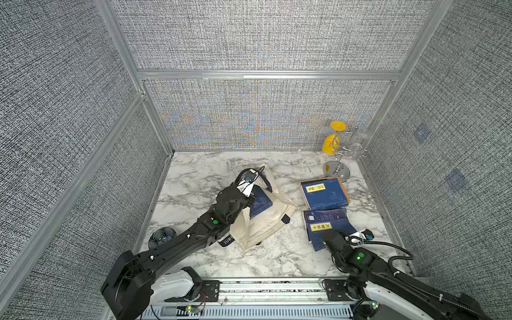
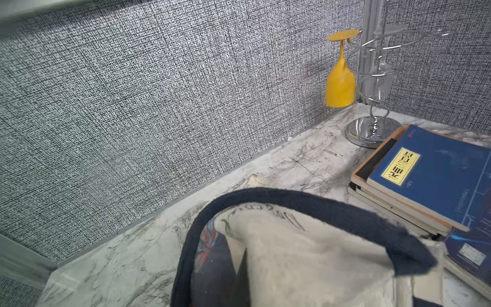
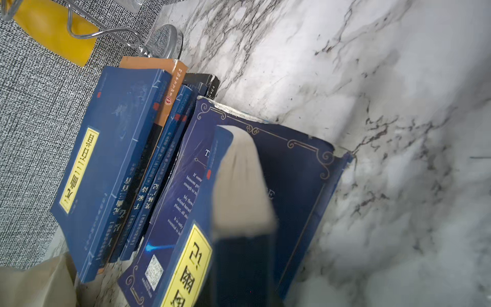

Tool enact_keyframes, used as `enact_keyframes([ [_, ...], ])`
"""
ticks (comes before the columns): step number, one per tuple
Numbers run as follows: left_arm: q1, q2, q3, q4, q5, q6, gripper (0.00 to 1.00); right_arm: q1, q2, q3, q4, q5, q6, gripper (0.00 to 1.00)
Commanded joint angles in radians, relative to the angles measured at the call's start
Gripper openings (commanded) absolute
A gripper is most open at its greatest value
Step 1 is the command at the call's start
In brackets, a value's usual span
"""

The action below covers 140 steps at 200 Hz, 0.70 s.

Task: Take out the books from the canvas bag
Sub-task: Place the book on the book.

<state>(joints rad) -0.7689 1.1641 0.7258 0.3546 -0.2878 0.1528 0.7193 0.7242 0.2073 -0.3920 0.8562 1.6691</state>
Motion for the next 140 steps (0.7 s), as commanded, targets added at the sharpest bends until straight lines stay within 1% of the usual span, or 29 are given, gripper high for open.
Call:
enact_keyframes([
  [1, -0.007, -0.020, 0.000, 0.018, -0.005, 0.002, 0.00, -0.020, 0.029, -0.008, 0.096, -0.007, -0.014, 0.05],
  [10, -0.006, -0.019, 0.001, 0.018, -0.006, 0.002, 0.00, -0.038, 0.044, -0.005, 0.124, -0.018, -0.042, 0.05],
  [32, -0.008, -0.017, 0.007, 0.008, 0.000, 0.004, 0.00, -0.078, 0.075, -0.002, 0.149, -0.055, -0.050, 0.05],
  [80, -0.008, -0.021, 0.012, 0.001, 0.006, 0.010, 0.00, -0.153, 0.170, -0.005, 0.290, -0.151, -0.120, 0.05],
  [97, -0.008, -0.025, 0.012, 0.001, 0.008, 0.013, 0.00, -0.172, 0.180, -0.005, 0.302, -0.161, -0.128, 0.05],
  [119, -0.008, -0.026, 0.013, 0.000, 0.013, 0.015, 0.00, -0.205, 0.191, -0.003, 0.326, -0.181, -0.146, 0.10],
  [140, -0.010, -0.024, 0.017, -0.005, 0.016, 0.017, 0.00, -0.236, 0.205, 0.014, 0.339, -0.227, -0.188, 0.11],
])
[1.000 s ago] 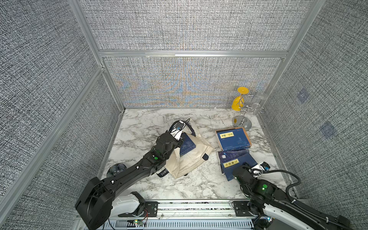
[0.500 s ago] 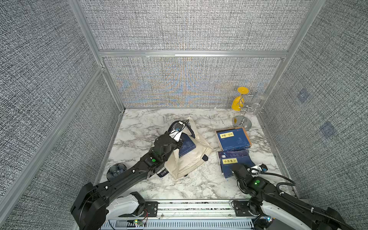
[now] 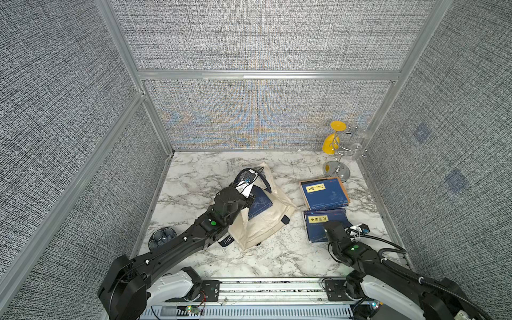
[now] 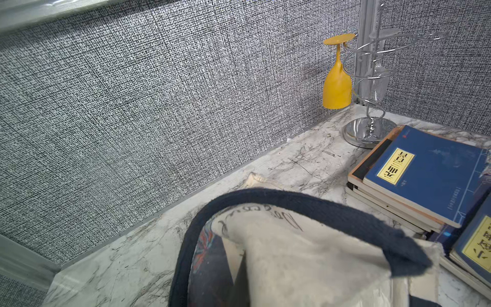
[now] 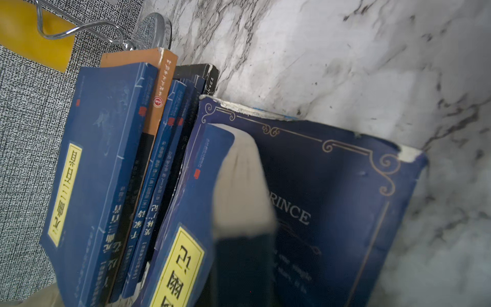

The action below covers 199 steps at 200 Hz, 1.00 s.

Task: Take out the books from the canvas bag
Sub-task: Place the book on the book.

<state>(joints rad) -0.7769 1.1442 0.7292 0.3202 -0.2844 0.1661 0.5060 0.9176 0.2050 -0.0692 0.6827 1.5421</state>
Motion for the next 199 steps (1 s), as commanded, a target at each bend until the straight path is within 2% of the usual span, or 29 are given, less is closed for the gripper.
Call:
enact_keyframes([
  [1, -0.002, -0.005, 0.013, 0.030, 0.013, 0.005, 0.00, -0.023, 0.013, 0.017, 0.016, -0.054, -0.062, 0.11],
  [18, -0.001, -0.006, 0.012, 0.029, 0.014, 0.007, 0.00, -0.031, 0.011, 0.016, -0.007, -0.074, -0.050, 0.18],
  [51, -0.001, -0.011, 0.015, 0.025, 0.022, 0.006, 0.00, -0.053, -0.034, -0.001, -0.063, -0.134, -0.054, 0.39],
  [109, -0.001, -0.020, 0.018, 0.017, 0.027, 0.010, 0.00, -0.072, -0.142, 0.061, -0.319, -0.217, -0.074, 0.98],
  [128, -0.001, -0.024, 0.018, 0.016, 0.027, 0.009, 0.00, -0.079, -0.151, 0.085, -0.348, -0.254, -0.112, 0.99],
  [148, -0.001, -0.025, 0.018, 0.014, 0.027, 0.009, 0.00, -0.088, -0.140, 0.150, -0.457, -0.280, -0.117, 0.99],
  [172, -0.001, -0.023, 0.018, 0.014, 0.030, 0.009, 0.00, -0.090, -0.098, 0.243, -0.603, -0.297, -0.117, 0.99],
  [199, -0.002, -0.021, 0.020, 0.014, 0.034, 0.009, 0.00, -0.090, -0.033, 0.329, -0.666, -0.331, -0.169, 0.99],
])
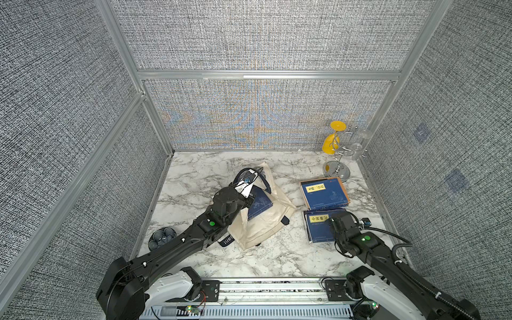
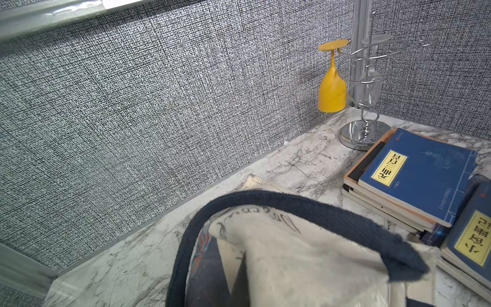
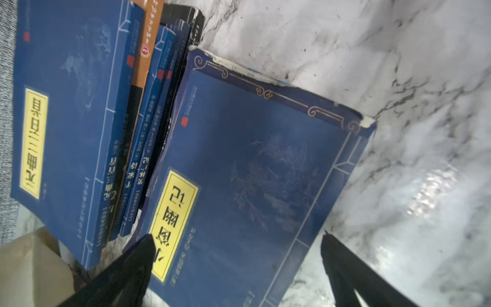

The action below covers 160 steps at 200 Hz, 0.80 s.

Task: Take out the books from the canvas bag
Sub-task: Place the book on the book, then adjust the books in the canvas bag.

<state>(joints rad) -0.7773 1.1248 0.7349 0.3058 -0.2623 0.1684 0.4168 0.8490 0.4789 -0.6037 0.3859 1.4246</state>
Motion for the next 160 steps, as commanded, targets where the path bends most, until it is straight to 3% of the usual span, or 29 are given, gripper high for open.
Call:
enact_keyframes([
  [1, -0.001, -0.001, 0.015, 0.029, 0.012, 0.006, 0.00, -0.001, 0.038, 0.058, -0.133, -0.037, -0.054, 0.99],
  [41, -0.001, -0.003, 0.014, 0.029, 0.014, 0.005, 0.00, 0.014, 0.089, 0.205, -0.153, -0.081, -0.223, 0.99],
  [72, -0.001, -0.005, 0.015, 0.030, 0.011, 0.007, 0.00, 0.042, 0.085, 0.222, -0.012, -0.176, -0.340, 0.99],
  [160, -0.001, -0.005, 0.011, 0.039, 0.024, -0.003, 0.00, 0.266, 0.179, 0.261, 0.200, -0.148, -0.449, 0.99],
])
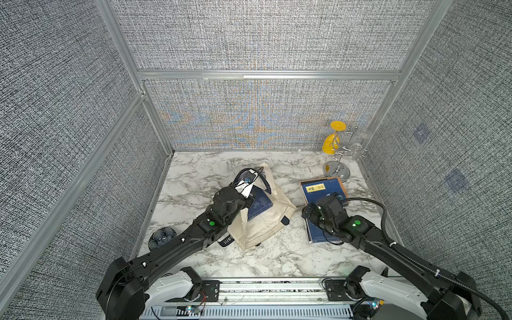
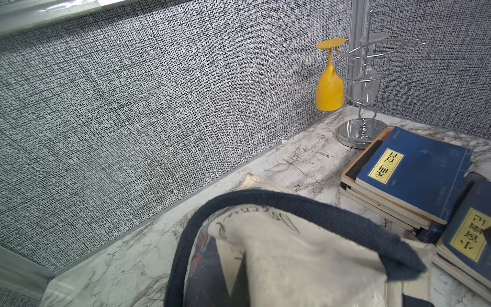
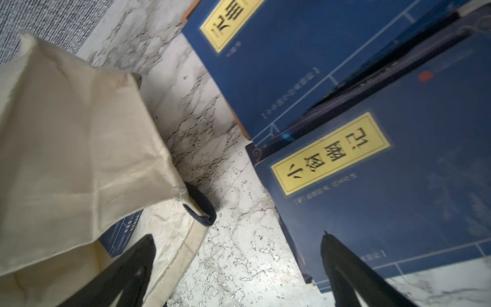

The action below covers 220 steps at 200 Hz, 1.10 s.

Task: Take out the books from the canvas bag
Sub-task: Adjust the books in the canvas bag.

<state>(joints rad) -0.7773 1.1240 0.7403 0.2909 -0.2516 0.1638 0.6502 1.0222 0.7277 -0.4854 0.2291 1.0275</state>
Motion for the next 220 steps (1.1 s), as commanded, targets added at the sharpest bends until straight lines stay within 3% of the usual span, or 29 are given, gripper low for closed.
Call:
enact_keyframes([
  [1, -0.001, -0.005, 0.006, 0.054, 0.014, 0.002, 0.00, 0.035, 0.006, 0.012, 0.086, 0.008, -0.053, 0.99],
  [31, -0.001, -0.007, 0.008, 0.055, 0.015, 0.005, 0.00, 0.110, 0.040, -0.016, 0.234, -0.020, -0.061, 0.99],
  [134, 0.000, -0.027, -0.008, 0.079, 0.028, 0.016, 0.00, 0.294, 0.370, 0.078, 0.493, -0.046, -0.058, 0.99],
  [179, 0.000, -0.047, -0.026, 0.111, 0.058, 0.026, 0.00, 0.333, 0.534, 0.137, 0.578, -0.094, 0.015, 0.97],
  [220, 0.000, -0.056, -0.039, 0.138, 0.065, 0.034, 0.00, 0.363, 0.635, 0.162, 0.607, -0.058, 0.117, 0.93],
])
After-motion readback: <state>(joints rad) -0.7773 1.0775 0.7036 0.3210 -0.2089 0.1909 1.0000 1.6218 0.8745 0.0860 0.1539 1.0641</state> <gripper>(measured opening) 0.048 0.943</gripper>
